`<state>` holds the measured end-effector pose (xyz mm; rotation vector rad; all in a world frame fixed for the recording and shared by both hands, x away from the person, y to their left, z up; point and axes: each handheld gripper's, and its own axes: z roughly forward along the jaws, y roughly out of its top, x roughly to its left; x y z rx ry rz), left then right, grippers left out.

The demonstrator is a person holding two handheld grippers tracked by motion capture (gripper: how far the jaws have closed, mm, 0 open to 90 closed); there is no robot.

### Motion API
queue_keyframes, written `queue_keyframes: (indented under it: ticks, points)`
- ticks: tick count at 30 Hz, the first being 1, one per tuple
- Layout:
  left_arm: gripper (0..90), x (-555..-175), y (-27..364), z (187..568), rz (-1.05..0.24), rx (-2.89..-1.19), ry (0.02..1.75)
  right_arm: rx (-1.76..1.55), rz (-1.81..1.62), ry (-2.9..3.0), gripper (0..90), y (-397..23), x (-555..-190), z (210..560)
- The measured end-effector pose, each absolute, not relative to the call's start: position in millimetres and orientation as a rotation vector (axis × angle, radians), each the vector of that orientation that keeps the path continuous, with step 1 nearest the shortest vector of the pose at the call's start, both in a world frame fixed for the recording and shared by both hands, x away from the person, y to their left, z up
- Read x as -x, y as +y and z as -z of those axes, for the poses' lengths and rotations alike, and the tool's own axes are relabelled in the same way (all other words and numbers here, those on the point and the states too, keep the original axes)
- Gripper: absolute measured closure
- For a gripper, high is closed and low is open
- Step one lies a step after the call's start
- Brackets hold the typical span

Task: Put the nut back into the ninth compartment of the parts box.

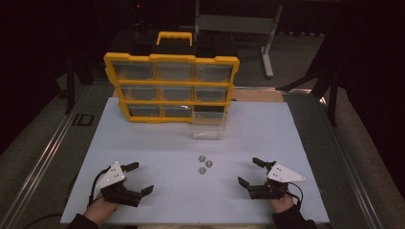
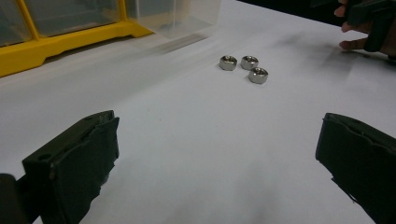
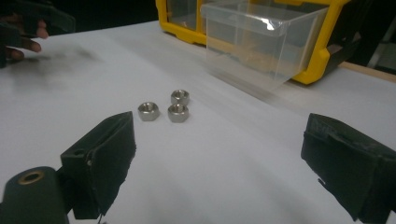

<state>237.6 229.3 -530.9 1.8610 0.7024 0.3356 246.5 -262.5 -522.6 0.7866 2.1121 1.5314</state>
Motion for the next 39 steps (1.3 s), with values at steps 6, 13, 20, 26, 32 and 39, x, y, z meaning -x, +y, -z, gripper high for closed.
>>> queue_keyframes:
  ticks: [6, 13, 20, 26, 32, 39]
  points:
    - [0.0, -239, 227, 531, -0.335, -1.864, 0.700, -0.784, -1.545, 2.106, 10.2, -264, -245, 522]
    - [0.0, -238, 227, 528, -0.318, -1.852, 0.694, -0.776, -1.559, 2.092, 10.2, -264, -244, 519]
    - [0.0, -240, 226, 513, -0.336, -1.829, 0.682, -0.767, -1.582, 2.069, 10.2, -265, -242, 516]
    - [0.0, -244, 217, 491, -0.337, -1.819, 0.640, -0.769, -1.582, 2.057, 10.2, -265, -242, 514]
    - [0.0, -257, 199, 464, -0.346, -1.831, 0.613, -0.762, -1.598, 2.054, 10.3, -264, -242, 514]
    - [0.0, -270, 179, 455, -0.344, -1.866, 0.579, -0.764, -1.606, 2.053, 10.3, -264, -243, 514]
